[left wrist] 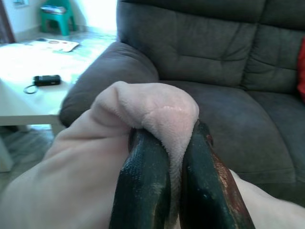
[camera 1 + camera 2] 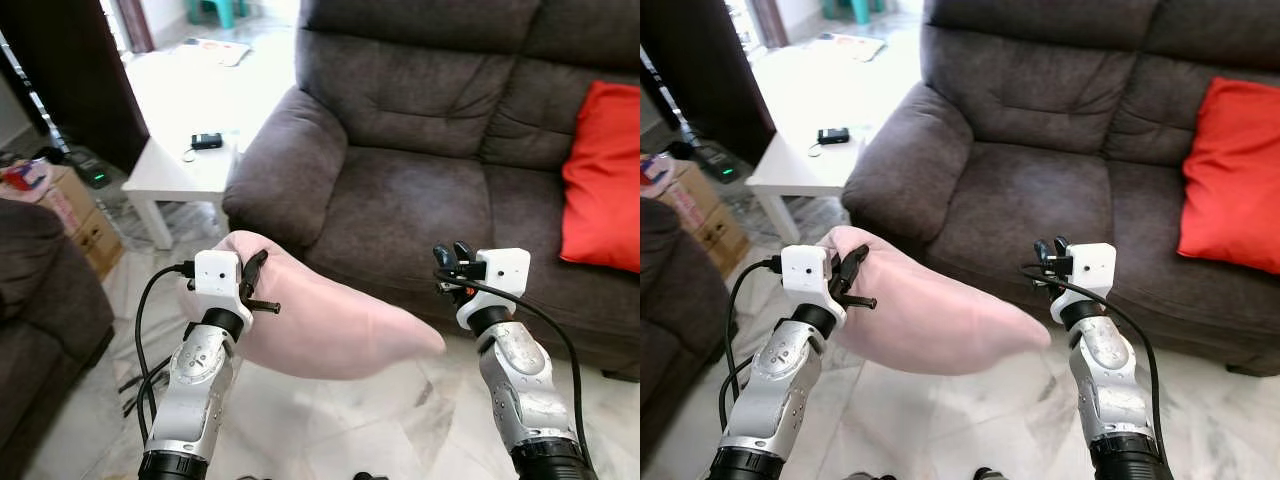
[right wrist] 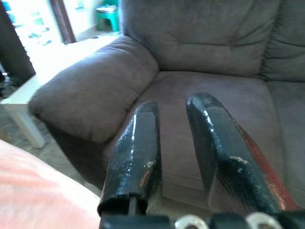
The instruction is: Move the pillow to the sofa from floor
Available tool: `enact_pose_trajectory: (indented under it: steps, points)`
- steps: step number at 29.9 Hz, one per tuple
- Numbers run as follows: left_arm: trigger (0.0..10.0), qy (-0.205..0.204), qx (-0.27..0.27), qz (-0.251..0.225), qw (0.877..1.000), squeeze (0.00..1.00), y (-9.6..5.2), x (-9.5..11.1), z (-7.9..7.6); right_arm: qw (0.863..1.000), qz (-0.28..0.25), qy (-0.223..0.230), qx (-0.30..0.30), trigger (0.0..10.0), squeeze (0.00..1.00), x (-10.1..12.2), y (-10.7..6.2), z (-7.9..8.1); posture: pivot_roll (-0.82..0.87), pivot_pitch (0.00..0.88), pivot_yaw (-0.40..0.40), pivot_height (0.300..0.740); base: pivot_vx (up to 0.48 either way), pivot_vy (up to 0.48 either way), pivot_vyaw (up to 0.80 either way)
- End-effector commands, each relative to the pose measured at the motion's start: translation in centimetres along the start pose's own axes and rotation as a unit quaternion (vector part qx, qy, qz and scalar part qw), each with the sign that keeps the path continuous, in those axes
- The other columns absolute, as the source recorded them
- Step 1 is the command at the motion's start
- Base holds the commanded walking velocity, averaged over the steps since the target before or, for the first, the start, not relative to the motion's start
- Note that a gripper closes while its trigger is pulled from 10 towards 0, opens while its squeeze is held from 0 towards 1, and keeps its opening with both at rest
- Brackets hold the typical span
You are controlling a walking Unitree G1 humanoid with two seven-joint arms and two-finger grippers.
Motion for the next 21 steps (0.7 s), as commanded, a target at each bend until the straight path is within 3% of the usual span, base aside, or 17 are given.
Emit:
enact_pose_trajectory:
  steps: [1, 21]
  points:
    - [10.0, 0.017, -0.01, -0.038, 0.999, 0.0, 0.56, 1.87, -0.37, 1.0, 0.01, -0.001, -0.007, 10.0, 0.0, -0.32, -0.06, -0.4, -0.03, 0.116, -0.025, 0.74, 0.0, 0.0, -0.8]
    - [10.0, 0.027, -0.008, -0.034, 0.999, 0.0, 0.53, 1.73, -0.32, 1.0, 0.013, -0.004, -0.004, 10.0, 0.0, -0.38, 0.07, -0.32, -0.03, 0.118, -0.025, 0.74, 0.0, -0.192, -0.8]
Point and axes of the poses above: a point about 5 cm out from each wrist's last joint towards the gripper, its own y axis pointing out of the wrist towards the gripper, its own x axis along the axis of the wrist's last joint, z = x × y, the point moved 3 cm from there along y, pointing out of the wrist towards the gripper, and after that the axes turned 4 degrees about -y, right-handed, at the moved point
